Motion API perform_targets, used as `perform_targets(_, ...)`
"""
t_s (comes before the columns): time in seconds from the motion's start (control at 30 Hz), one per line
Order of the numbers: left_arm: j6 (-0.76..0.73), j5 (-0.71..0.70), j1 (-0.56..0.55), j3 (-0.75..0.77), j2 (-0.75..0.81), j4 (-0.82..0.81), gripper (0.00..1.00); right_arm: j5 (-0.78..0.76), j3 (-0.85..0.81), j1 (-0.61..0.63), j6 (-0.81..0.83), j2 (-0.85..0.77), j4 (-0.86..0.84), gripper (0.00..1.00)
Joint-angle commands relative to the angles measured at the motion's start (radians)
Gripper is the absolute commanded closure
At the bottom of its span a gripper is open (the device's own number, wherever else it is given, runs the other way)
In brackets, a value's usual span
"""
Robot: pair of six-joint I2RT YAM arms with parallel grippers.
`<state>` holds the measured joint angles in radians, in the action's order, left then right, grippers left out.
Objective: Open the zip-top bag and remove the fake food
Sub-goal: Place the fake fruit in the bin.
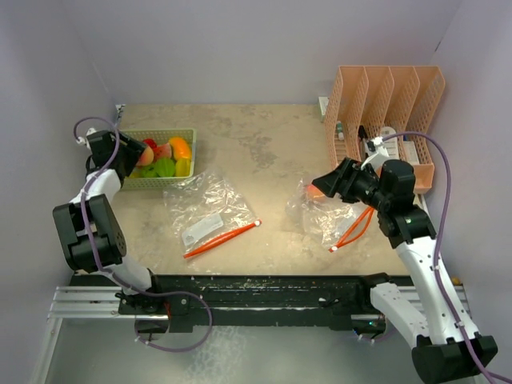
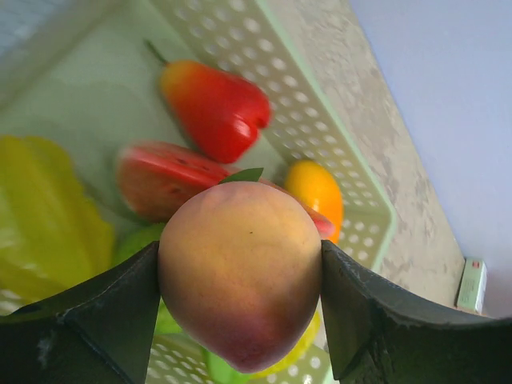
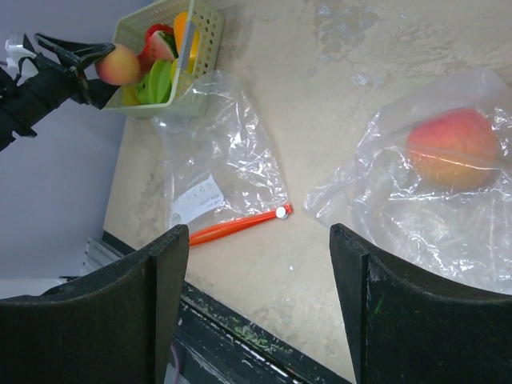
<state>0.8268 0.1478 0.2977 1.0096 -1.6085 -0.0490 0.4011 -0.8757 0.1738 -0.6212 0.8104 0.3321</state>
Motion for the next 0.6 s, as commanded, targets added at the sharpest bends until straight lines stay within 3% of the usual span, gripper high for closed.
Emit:
perform_targets(0.0,0.046,-0.025,0.073,0.015,0.004,-0.001,0.33,-0.016,-0.001,-0.002,0.018,-0.01,-0.019,0.28)
perform_targets(0.23,0.042,0.003,0.068,-0.014,0.049,-0.043,0.0,-0.008,-0.012,-0.002,0.024,0.031,-0.034,0.27)
perform_targets(0.4,-0.056,-0.087,0.013,0.096,0.059,0.132,0.01,-0.035,0.016,-0.003,0.018,0.048,-0.037,0.23)
perform_targets(0.57,-0.073,-0.213,-0.09,0.077,0.179,0.136,0.01,-0.086,0.05,-0.011,0.009,0.032,-0.031,0.22)
